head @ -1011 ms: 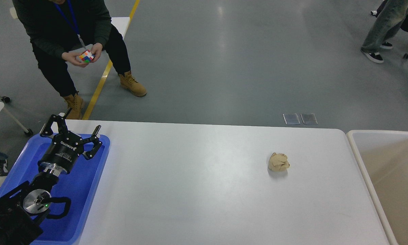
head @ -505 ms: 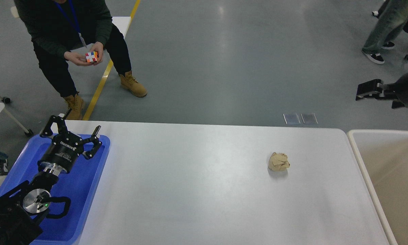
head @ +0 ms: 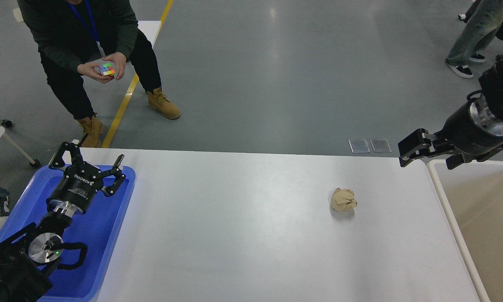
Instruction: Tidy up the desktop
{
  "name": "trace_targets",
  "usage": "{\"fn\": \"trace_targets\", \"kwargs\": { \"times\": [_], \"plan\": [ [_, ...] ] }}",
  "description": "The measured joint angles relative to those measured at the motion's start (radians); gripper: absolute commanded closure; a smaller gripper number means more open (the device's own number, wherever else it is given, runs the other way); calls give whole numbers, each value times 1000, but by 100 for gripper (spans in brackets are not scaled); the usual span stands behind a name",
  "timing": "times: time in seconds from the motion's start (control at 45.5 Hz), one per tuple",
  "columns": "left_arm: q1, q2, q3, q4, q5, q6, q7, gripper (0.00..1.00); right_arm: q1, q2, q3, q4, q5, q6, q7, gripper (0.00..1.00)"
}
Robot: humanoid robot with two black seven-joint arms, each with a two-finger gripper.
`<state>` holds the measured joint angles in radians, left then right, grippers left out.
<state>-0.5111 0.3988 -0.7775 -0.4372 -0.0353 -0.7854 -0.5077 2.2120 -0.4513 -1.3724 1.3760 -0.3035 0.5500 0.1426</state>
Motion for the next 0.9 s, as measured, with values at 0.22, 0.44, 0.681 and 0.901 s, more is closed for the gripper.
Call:
{"fn": "trace_targets", "kwargs": {
  "times": [0.22,0.44,0.681,0.901],
  "plan": [
    [1,0,-2,0,0,0,0,1,1,55,17,26,2,12,1,0],
    [2,0,-3,0,0,0,0,1,-23,84,28,37,2,17,0,0],
    [1,0,-2,0,0,0,0,1,-64,88,30,38,25,21,-1,0],
    [0,0,0,0,-1,0,0,1,-95,78,8,37,93,22,-2,0]
  ]
}}
